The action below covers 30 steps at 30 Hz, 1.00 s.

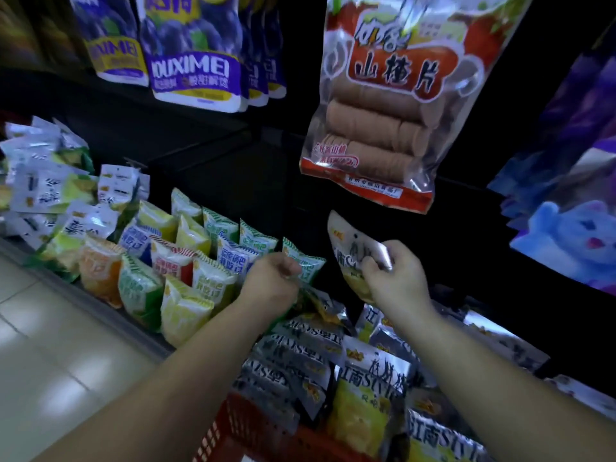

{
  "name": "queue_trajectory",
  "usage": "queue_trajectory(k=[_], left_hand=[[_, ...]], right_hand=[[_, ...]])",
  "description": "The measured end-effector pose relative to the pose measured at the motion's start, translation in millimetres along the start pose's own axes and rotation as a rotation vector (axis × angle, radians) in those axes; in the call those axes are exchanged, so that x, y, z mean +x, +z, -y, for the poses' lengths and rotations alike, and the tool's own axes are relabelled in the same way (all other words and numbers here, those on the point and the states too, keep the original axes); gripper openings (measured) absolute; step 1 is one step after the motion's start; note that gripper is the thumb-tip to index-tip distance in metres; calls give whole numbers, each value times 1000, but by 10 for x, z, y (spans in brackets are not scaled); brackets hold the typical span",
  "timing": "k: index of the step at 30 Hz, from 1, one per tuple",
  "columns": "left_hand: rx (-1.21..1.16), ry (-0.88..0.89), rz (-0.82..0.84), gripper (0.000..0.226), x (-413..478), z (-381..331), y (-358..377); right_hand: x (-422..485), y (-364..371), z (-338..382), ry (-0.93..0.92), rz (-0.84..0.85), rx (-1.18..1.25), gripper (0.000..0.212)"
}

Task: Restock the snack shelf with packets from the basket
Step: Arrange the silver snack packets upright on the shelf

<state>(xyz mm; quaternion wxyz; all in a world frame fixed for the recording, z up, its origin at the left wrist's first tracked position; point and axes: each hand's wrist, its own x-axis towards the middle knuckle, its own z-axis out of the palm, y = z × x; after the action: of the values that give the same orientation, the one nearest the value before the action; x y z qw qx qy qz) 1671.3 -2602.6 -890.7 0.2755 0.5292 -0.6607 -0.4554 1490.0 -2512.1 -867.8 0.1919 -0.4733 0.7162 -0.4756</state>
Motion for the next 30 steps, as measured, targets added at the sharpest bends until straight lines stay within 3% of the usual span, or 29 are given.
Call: queue_trajectory(k=[5, 8, 10, 14, 16, 20, 22, 25, 28, 30], left_hand=[[-11, -43, 96, 28, 313, 516, 316], [-95, -106, 170, 34, 438, 665, 445], [-170, -94, 233, 53, 475, 700, 523], [-156, -72, 314, 65, 508, 776, 729], [-184, -90, 309, 63, 524, 827, 815], [-256, -96, 321, 63, 473, 808, 892], [-340, -98, 352, 69, 465, 779, 900], [-425, -66, 437, 73, 459, 754, 915], [-481, -57, 466, 72, 435, 722, 873], [-493, -52, 452, 73, 442, 713, 775]], right_hand=[[367, 332, -416, 3, -26, 50, 39], [467, 491, -708, 7, 78, -51, 24], [524, 602, -922, 57, 146, -145, 31], [611, 654, -1074, 144, 246, -180, 39], [615, 592, -1101, 60, 216, -251, 38], [483, 441, -1108, -98, 246, -281, 57], [404, 402, -1116, -154, 311, -243, 54], [327, 422, -1092, -36, 397, -77, 50], [366, 526, -1138, 19, 314, -117, 63], [421, 619, -1194, 47, 194, -163, 54]])
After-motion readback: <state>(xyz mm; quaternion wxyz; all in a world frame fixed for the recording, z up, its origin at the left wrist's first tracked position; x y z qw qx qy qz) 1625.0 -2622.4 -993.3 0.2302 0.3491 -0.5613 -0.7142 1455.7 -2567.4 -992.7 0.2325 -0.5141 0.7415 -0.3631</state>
